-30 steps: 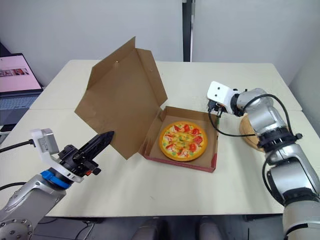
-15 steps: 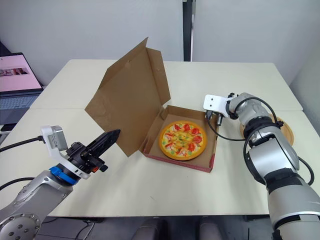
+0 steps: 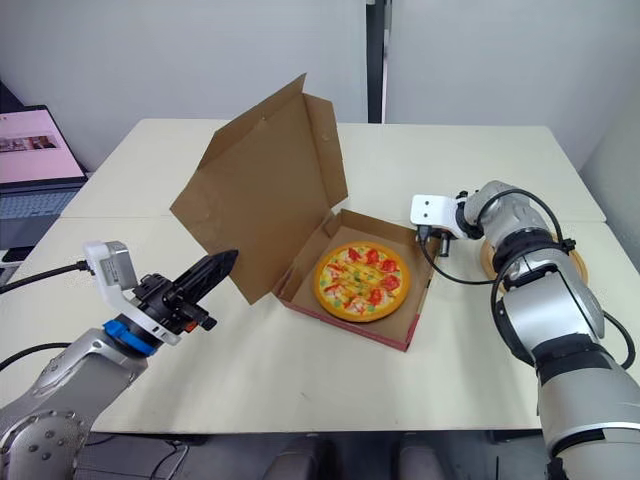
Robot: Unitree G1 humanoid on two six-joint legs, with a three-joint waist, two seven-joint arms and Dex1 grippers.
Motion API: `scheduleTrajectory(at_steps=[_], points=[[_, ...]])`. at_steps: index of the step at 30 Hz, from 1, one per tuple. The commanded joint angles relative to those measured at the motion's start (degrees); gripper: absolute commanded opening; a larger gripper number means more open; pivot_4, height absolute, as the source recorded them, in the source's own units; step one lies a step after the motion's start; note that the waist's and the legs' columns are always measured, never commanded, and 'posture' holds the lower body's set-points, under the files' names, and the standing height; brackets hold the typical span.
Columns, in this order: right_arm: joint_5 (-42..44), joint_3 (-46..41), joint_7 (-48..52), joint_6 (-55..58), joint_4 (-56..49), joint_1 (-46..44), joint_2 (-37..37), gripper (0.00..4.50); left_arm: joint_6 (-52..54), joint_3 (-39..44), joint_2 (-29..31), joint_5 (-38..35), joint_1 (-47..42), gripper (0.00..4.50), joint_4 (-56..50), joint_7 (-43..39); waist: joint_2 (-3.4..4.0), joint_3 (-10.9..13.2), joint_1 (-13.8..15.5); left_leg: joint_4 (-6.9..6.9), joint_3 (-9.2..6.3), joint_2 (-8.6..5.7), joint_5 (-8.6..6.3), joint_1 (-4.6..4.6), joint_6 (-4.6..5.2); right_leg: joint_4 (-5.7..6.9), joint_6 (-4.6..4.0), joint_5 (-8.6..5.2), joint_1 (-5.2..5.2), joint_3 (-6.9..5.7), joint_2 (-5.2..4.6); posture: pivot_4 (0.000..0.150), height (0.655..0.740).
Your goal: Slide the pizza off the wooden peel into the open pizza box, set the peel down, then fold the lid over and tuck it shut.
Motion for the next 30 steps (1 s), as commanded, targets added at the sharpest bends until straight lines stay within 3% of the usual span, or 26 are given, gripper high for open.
scheduleTrajectory(at_steps=[1, 11, 15, 22, 30], points=[[1.56, -1.64, 4.59, 0.57, -0.77, 1.22, -0.69, 0.05, -1.17, -0.67, 0.60, 2.50, -3.89, 0.00, 3.75, -4.61, 0.00, 0.00, 0.04, 0.00, -0.01, 0.00, 0.00, 0.00, -0.01, 0.00, 0.00, 0.00, 0.00, -0.01, 0.00, 0.150, 0.7318], [5.92, -4.19, 18.88, 2.86, -10.60, 5.18, -4.11, 0.05, -3.53, -4.54, -1.04, 11.55, -14.04, 0.00, 17.08, -15.35, 0.00, 0.00, 0.15, 0.01, -0.04, 0.00, 0.01, -0.01, -0.02, 0.02, 0.00, 0.00, 0.00, -0.04, 0.00, 0.150, 0.7318], [8.90, -4.61, 25.37, 7.48, -24.66, 11.58, -7.41, 0.05, -4.61, -7.00, -2.87, 15.21, -19.32, 0.00, 22.61, -18.41, 0.00, 0.00, 0.55, 0.02, -0.09, -0.01, 0.00, -0.02, -0.01, 0.04, 0.00, 0.00, 0.01, -0.07, -0.01, 0.150, 0.7318], [14.57, -8.78, 27.91, 23.41, -54.26, 24.97, -13.46, 0.05, -4.52, -10.67, -6.70, 19.58, -29.85, 0.00, 31.45, -23.29, -0.02, 0.01, 0.55, 0.07, -0.16, -0.01, 0.00, -0.08, -0.01, 0.04, 0.02, 0.01, 0.01, -0.14, -0.02, 0.150, 0.7318], [20.60, -12.79, 26.58, 37.17, -75.50, 36.94, -18.97, 0.05, -4.55, -11.46, -10.53, 22.59, -40.15, 0.00, 43.13, -28.31, -0.08, 0.04, 0.52, 0.08, -0.16, -0.03, 0.00, -0.09, -0.01, 0.02, 0.02, 0.01, 0.00, -0.13, -0.02, 0.150, 0.7318]])
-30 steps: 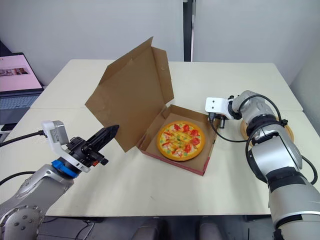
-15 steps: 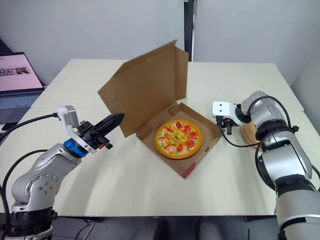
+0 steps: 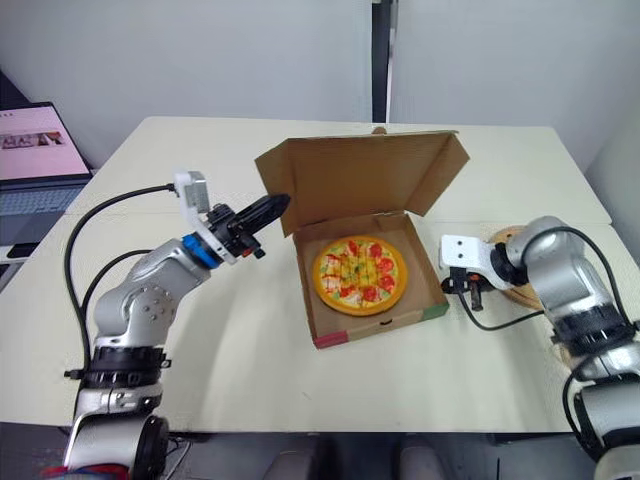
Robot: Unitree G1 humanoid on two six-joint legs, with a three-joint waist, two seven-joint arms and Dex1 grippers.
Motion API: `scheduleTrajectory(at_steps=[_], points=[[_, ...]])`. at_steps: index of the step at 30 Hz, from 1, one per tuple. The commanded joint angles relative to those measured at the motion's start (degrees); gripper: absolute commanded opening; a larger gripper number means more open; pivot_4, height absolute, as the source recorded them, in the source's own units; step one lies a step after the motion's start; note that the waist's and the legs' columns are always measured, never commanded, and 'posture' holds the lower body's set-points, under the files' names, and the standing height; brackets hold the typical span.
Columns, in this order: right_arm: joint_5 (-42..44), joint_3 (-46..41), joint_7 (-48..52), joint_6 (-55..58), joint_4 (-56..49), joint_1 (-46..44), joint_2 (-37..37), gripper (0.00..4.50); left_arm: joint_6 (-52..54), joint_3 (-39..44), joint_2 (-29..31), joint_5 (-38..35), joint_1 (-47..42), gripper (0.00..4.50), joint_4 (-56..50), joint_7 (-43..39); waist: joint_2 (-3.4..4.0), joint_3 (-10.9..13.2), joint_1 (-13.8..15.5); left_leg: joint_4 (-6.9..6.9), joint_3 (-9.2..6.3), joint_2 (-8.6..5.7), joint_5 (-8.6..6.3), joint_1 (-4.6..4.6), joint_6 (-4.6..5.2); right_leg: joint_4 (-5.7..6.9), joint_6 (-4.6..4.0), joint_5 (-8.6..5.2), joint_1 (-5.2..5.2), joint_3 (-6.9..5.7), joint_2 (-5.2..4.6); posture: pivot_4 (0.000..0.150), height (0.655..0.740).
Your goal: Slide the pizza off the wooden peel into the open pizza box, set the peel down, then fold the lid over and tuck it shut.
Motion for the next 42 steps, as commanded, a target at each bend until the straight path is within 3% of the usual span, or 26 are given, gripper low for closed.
scheduleTrajectory(at_steps=[1, 11, 20, 24, 31, 40, 42], points=[[4.07, -2.96, -1.24, 5.53, -9.26, 2.35, -0.85, 0.05, -0.05, -1.02, -1.18, 0.78, -3.86, 0.00, 3.34, -3.64, -0.02, 0.01, -0.03, 0.00, 0.00, 0.00, 0.00, 0.00, 0.00, 0.00, 0.00, 0.00, 0.00, 0.00, 0.00, 0.150, 0.7318], [11.43, -7.29, -7.98, 18.91, -24.54, 10.95, -2.01, 0.05, 4.31, -0.62, -2.18, 0.96, -10.17, 0.00, 12.77, -11.08, -0.05, 0.03, -0.10, 0.01, -0.01, 0.00, 0.00, 0.00, -0.01, 0.01, 0.00, 0.00, -0.02, 0.01, 0.01, 0.150, 0.7318], [16.50, -15.31, -18.05, 22.04, -25.79, 14.06, -1.41, 0.05, -0.25, -0.16, -0.83, 7.12, -15.12, 0.00, 22.72, -16.03, -0.07, 0.04, 0.09, 0.04, 0.00, -0.02, 0.00, 0.00, 0.01, 0.01, 0.01, 0.00, 0.01, 0.01, 0.00, 0.150, 0.7318], [20.00, -23.78, -24.59, 20.48, -25.09, 16.95, 2.00, 0.96, -0.95, 0.41, -0.93, 8.19, -15.65, 0.00, 23.72, -16.44, -0.11, 0.05, 0.27, 0.03, -0.03, -0.02, 0.00, -0.03, 0.00, 0.01, 0.02, 0.01, -0.01, 0.00, 0.00, 0.150, 0.7318], [22.19, -29.49, -38.87, 21.19, -19.17, 10.09, 9.32, 3.45, -1.61, 0.79, -1.03, 9.49, -16.44, 0.00, 24.78, -17.03, -0.11, 0.05, -0.10, 0.03, -0.01, -0.02, 0.00, -0.02, 0.02, 0.05, 0.02, 0.01, -0.03, 0.05, 0.01, 0.150, 0.7318], [25.40, -27.87, -45.02, 21.51, -15.00, 2.15, 12.84, 3.45, -2.50, 1.18, -1.09, 10.83, -17.05, 0.00, 25.67, -17.09, -0.11, 0.05, -0.15, 0.00, 0.00, -0.02, 0.01, -0.05, 0.01, 0.10, 0.02, 0.01, -0.09, 0.05, 0.02, 0.150, 0.7318], [26.21, -27.32, -45.10, 21.50, -15.17, 1.72, 12.88, 3.08, -2.61, 1.34, -1.00, 10.92, -17.11, 0.00, 25.84, -17.07, -0.11, 0.05, -0.14, 0.00, 0.00, -0.03, 0.00, -0.06, 0.02, 0.10, 0.02, 0.01, -0.09, 0.04, 0.02, 0.150, 0.7318]])
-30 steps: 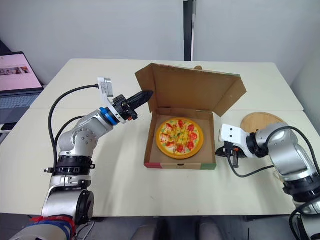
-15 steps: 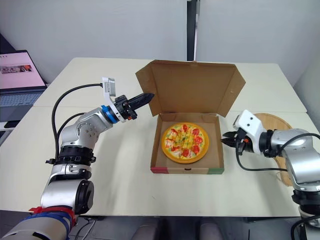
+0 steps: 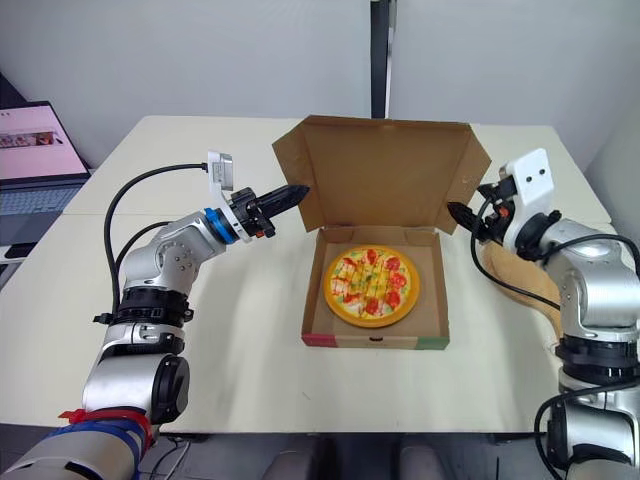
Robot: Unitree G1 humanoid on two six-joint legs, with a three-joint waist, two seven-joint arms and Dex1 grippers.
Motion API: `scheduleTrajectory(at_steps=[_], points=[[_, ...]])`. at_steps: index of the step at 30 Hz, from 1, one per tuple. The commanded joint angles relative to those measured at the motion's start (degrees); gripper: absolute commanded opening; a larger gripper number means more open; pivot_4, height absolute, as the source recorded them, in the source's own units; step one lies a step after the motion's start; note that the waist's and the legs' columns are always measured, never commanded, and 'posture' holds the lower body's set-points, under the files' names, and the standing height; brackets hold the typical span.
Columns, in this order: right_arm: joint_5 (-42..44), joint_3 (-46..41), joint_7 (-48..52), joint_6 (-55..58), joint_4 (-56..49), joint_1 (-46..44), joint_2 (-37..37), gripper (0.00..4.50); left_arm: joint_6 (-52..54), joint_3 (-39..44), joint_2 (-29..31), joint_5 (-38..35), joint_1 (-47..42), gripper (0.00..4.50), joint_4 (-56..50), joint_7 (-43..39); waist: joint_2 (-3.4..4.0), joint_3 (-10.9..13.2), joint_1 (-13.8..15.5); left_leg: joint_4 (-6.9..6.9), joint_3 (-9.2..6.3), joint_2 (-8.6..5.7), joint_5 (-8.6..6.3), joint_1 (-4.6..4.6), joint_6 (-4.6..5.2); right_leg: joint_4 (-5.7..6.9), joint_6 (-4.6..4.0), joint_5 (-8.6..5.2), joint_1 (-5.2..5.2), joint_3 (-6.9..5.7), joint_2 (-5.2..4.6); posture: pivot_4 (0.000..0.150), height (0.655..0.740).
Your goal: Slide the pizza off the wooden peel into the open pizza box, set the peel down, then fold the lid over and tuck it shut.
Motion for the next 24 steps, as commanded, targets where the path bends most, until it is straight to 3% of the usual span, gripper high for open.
scheduleTrajectory(at_steps=[1, 9, 24], points=[[1.73, -0.27, -0.78, -0.58, -1.21, -1.58, -0.24, 2.86, -0.66, 0.68, 0.45, 0.19, -1.65, 0.00, -0.31, -0.88, 0.00, 0.00, 0.00, 0.00, 0.00, 0.00, 0.00, 0.00, 0.01, 0.00, 0.00, 0.00, 0.00, 0.00, 0.00, 0.150, 0.7318], [2.84, 0.43, -2.31, -0.83, -0.91, -2.37, -0.52, 0.03, -1.28, 0.60, 0.57, 0.71, -1.57, 0.00, -0.49, -0.64, 0.00, 0.00, -0.05, 0.01, 0.00, 0.00, -0.04, 0.01, 0.07, 0.01, 0.00, 0.00, 0.00, 0.00, 0.01, 0.150, 0.7318], [3.64, 1.56, -4.06, -0.89, -1.95, -2.38, -0.72, 0.03, -2.32, 1.15, 0.88, 2.14, -0.37, 0.00, -7.25, 3.86, 0.00, 0.00, -0.14, 0.00, 0.01, 0.02, -0.04, 0.01, 0.07, 0.03, 0.00, 0.00, -0.01, 0.01, 0.02, 0.150, 0.7318]])
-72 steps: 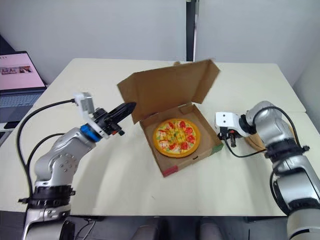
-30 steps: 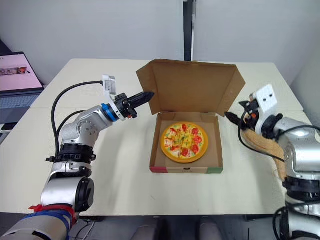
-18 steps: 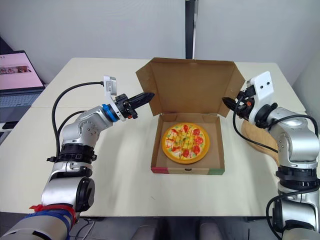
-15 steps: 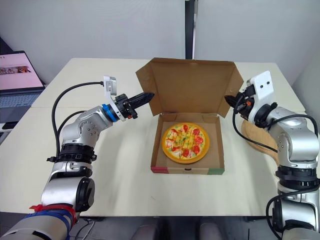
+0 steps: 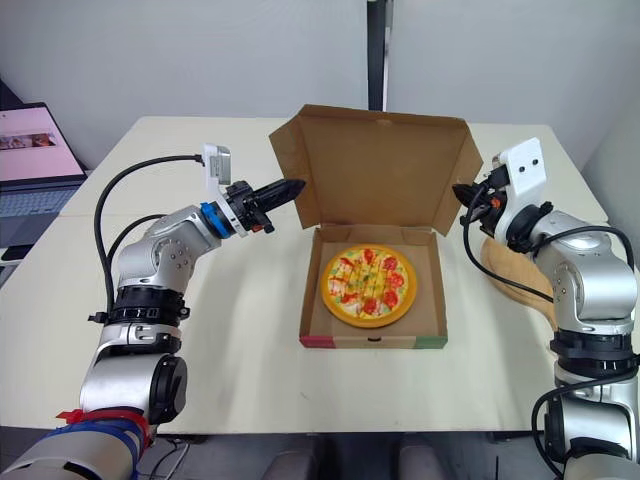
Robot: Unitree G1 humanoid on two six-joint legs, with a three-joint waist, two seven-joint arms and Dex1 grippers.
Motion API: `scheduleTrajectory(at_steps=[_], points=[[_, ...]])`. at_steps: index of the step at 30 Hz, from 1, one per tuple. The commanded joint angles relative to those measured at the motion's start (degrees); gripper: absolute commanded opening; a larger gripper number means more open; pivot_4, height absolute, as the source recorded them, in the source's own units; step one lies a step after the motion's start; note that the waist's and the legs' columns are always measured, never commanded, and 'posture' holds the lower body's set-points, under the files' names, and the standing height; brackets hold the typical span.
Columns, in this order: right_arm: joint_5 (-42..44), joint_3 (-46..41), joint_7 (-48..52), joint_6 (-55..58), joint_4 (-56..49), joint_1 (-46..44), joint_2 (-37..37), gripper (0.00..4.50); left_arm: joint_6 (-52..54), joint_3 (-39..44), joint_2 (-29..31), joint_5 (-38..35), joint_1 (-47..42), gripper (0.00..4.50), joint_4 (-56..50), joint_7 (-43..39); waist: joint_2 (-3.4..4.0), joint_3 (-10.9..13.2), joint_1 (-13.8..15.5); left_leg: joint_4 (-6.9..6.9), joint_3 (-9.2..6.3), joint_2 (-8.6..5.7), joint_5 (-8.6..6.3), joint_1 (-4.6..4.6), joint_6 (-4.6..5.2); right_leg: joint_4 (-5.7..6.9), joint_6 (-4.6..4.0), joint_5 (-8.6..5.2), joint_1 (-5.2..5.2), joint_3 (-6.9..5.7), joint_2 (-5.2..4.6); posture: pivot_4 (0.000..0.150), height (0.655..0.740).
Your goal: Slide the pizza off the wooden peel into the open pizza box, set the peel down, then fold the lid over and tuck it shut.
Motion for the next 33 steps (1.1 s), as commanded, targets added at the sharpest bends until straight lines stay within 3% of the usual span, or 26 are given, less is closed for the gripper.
scheduleTrajectory(at_steps=[1, 15, 23, 33], points=[[1.04, -0.12, -0.27, -0.80, -1.97, -1.22, -0.62, 0.03, -3.40, 1.30, 0.16, 0.05, -0.47, 0.00, -3.53, 0.81, 0.00, 0.00, 0.00, 0.00, 0.00, 0.00, 0.00, 0.00, 0.00, 0.00, 0.00, 0.00, 0.00, 0.00, 0.00, 0.150, 0.7318], [1.55, 1.24, -6.32, 7.09, -7.98, -3.74, 0.81, 0.03, 1.19, -1.89, -1.99, 1.12, 3.36, 0.00, -15.79, 8.23, 0.00, 0.00, 0.04, 0.00, -0.01, 0.00, 0.00, -0.01, 0.00, 0.01, 0.00, 0.00, -0.01, 0.03, 0.00, 0.150, 0.7318], [0.53, 0.26, -12.35, 11.39, -10.68, -4.55, 1.11, 0.03, 0.16, -4.24, -8.15, 4.23, -1.95, 0.00, -9.84, 13.22, 0.00, 0.00, 0.24, 0.03, 0.01, -0.02, 0.00, -0.03, 0.00, 0.01, 0.00, 0.00, -0.01, 0.01, -0.01, 0.150, 0.7318], [2.79, -3.09, -21.77, 24.61, -23.20, -2.68, 9.97, 0.03, 9.79, -4.18, -9.00, 1.17, 2.28, 0.00, -17.97, 13.35, 0.02, -0.01, -0.31, -0.04, 0.01, 0.01, 0.02, -0.05, -0.04, 0.07, 0.00, 0.00, -0.09, 0.05, 0.01, 0.150, 0.7318]])
